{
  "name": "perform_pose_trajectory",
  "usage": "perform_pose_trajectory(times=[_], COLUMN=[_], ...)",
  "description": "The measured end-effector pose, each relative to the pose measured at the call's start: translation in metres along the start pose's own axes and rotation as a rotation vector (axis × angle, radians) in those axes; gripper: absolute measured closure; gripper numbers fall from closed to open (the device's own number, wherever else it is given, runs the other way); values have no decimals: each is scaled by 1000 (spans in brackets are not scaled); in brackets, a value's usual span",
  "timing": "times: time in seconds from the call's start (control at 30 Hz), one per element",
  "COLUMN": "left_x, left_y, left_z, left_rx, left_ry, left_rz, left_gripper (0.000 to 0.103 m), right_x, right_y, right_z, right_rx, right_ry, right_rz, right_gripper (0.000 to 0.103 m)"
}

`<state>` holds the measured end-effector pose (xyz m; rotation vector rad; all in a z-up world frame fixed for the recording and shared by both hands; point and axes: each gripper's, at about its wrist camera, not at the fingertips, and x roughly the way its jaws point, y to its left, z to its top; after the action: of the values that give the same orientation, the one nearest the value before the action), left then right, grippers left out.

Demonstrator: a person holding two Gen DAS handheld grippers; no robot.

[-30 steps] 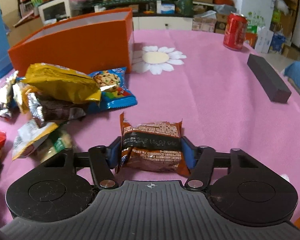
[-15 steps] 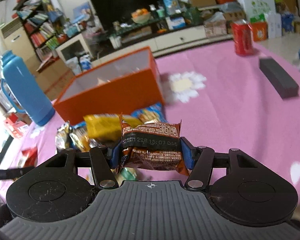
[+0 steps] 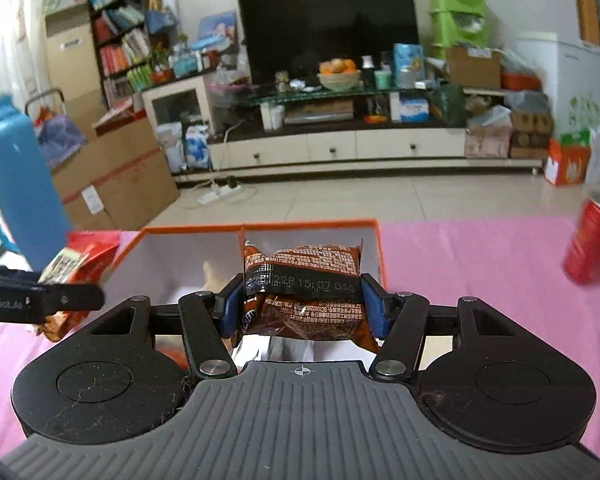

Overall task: Organize snacks
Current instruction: 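Grasp the red bean snack bag with the left tool while the right tool lifts a brown wafer packet, then release the red bean bag and brown wafer packet into the orange box with both tools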

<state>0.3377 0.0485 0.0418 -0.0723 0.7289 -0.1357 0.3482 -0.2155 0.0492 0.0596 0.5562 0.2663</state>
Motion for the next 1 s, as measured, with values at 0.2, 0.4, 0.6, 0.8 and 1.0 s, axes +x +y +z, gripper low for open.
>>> perform_pose_trajectory(times=[0.2, 0.4, 0.6, 0.8, 1.0], left_x=[73, 76, 16, -67, -145], left_y=[1, -10, -19, -45, -64], left_z=[9, 1, 2, -13, -41], left_rx=[13, 93, 95, 133, 129], left_ry=[87, 87, 4, -84, -145], left_rz=[20, 88, 80, 85, 73], left_gripper=[43, 31, 27, 24, 22], right_x=[82, 99, 35, -56, -147], right_y=[4, 20, 9, 2, -5], right_z=[2, -1, 4, -15, -47], right_rx=[-69, -190, -114, -28, 61], right_ry=[92, 138, 35, 2, -44], right_rz=[14, 3, 4, 1, -25], right_gripper=[71, 52, 30, 21, 18])
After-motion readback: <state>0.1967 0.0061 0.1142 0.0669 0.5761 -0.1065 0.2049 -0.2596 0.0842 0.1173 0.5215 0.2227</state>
